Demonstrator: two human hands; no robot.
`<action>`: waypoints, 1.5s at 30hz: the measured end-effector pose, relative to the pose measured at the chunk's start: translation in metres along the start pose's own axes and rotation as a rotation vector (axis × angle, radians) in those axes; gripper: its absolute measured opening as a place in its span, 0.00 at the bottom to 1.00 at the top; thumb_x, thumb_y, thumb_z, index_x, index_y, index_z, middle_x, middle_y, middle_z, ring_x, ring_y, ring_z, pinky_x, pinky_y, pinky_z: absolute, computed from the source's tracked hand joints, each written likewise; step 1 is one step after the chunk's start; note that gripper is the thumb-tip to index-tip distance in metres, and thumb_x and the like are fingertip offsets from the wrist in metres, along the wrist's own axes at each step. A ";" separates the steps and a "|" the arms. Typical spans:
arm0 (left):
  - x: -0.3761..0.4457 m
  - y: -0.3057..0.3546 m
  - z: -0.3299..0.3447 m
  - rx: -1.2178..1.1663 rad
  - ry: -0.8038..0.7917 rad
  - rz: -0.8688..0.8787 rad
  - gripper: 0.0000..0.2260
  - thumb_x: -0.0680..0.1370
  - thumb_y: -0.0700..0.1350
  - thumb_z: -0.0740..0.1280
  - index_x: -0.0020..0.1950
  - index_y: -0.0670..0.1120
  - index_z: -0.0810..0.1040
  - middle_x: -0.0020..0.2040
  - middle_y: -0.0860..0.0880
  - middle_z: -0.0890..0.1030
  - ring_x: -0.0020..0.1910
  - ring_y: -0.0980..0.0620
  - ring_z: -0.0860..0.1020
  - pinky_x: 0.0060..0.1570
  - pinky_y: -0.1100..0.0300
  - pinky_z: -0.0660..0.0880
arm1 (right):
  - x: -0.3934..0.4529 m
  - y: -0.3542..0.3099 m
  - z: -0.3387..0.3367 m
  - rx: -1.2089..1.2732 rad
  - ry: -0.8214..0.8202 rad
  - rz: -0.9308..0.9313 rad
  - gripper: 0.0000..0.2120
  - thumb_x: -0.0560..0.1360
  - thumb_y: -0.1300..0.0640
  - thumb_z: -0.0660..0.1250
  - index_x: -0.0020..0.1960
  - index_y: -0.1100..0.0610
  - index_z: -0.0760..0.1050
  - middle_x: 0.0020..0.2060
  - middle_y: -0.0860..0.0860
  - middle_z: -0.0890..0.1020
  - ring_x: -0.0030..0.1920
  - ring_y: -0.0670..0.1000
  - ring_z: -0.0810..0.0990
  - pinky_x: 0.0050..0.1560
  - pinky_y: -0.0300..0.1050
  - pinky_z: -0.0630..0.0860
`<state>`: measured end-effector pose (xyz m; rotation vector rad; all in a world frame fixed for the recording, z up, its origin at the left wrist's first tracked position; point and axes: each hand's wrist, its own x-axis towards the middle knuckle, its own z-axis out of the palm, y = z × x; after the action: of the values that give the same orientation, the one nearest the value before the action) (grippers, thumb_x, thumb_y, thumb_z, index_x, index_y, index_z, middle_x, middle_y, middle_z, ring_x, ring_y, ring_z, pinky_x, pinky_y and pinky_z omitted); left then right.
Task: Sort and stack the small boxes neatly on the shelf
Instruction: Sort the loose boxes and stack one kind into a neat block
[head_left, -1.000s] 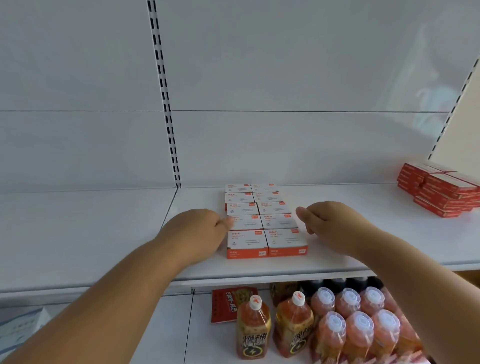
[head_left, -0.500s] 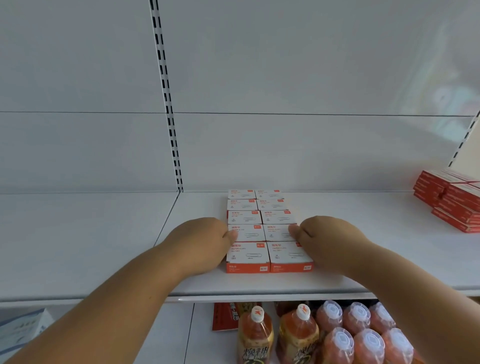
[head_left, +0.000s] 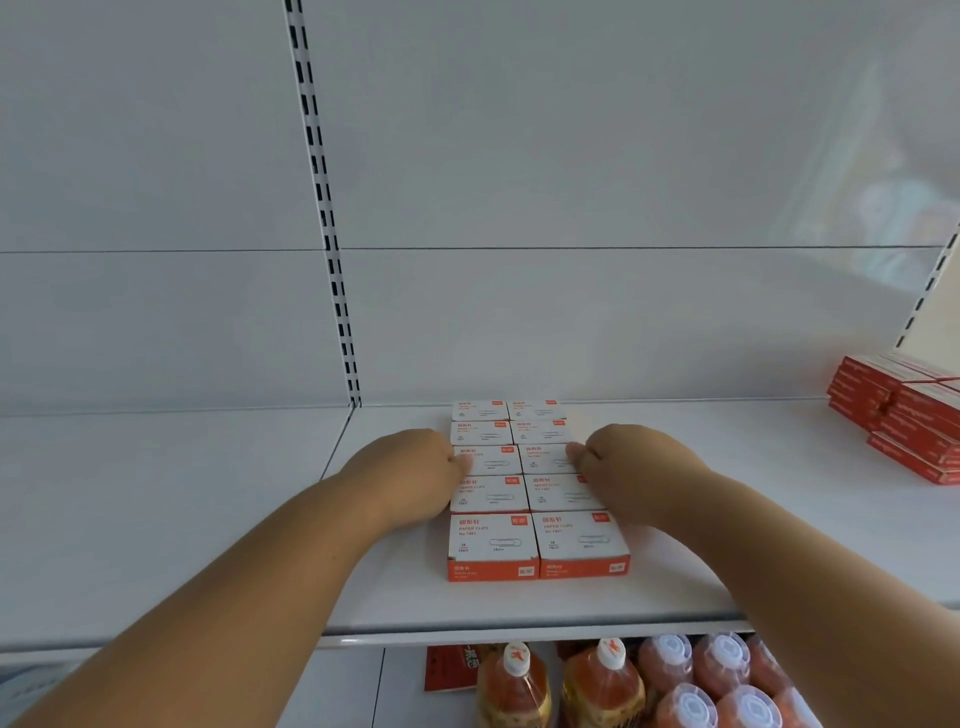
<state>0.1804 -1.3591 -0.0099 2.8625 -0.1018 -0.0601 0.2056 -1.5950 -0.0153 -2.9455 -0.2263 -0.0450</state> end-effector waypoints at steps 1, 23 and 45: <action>0.000 0.000 0.001 0.008 0.006 0.001 0.17 0.82 0.57 0.56 0.38 0.51 0.74 0.39 0.55 0.80 0.38 0.56 0.77 0.33 0.59 0.68 | 0.000 0.000 0.001 -0.008 0.000 0.000 0.23 0.81 0.42 0.50 0.37 0.54 0.71 0.35 0.50 0.78 0.36 0.50 0.76 0.33 0.44 0.68; 0.041 0.001 0.001 0.000 0.035 -0.081 0.15 0.82 0.56 0.56 0.47 0.49 0.77 0.44 0.53 0.80 0.44 0.51 0.79 0.42 0.57 0.73 | 0.044 0.006 0.001 -0.002 -0.051 -0.012 0.24 0.81 0.40 0.49 0.40 0.54 0.74 0.37 0.49 0.80 0.37 0.48 0.77 0.37 0.45 0.71; 0.072 0.005 -0.009 0.071 0.024 -0.132 0.22 0.83 0.57 0.51 0.53 0.44 0.79 0.49 0.48 0.82 0.49 0.48 0.79 0.47 0.56 0.73 | 0.078 0.001 -0.002 0.025 -0.091 0.027 0.24 0.80 0.38 0.48 0.42 0.53 0.73 0.40 0.48 0.79 0.42 0.50 0.77 0.42 0.46 0.72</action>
<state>0.2520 -1.3673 -0.0025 2.9362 0.0921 -0.0488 0.2833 -1.5851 -0.0102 -2.9280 -0.1987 0.0953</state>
